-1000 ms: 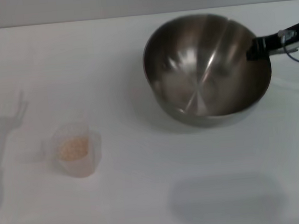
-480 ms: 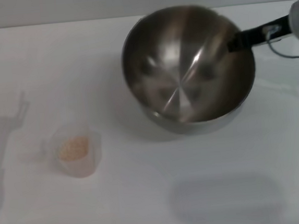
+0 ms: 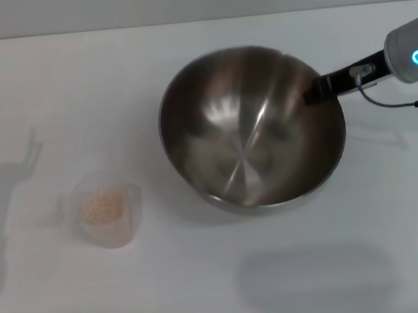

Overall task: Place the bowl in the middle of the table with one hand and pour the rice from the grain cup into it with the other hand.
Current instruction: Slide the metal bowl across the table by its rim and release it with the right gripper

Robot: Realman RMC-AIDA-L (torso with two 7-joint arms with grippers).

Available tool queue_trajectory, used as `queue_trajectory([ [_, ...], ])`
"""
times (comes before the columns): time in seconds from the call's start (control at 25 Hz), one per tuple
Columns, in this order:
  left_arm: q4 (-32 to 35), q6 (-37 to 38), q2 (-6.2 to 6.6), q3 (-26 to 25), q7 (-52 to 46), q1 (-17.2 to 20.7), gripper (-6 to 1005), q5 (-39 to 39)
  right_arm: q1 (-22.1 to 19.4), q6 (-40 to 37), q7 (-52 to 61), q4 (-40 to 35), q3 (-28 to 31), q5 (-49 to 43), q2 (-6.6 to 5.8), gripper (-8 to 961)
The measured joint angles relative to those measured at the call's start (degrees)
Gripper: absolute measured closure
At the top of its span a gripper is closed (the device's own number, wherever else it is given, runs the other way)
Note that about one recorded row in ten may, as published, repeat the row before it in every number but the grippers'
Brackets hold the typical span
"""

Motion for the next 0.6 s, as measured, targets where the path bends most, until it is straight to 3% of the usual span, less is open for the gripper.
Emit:
queue_trajectory([
  [0.6,-0.1,0.7,-0.09,0.0,0.0,0.1,263,0.1,1.4,-0.3,1.1,-2.5,-1.1,-1.6,-0.22,939],
])
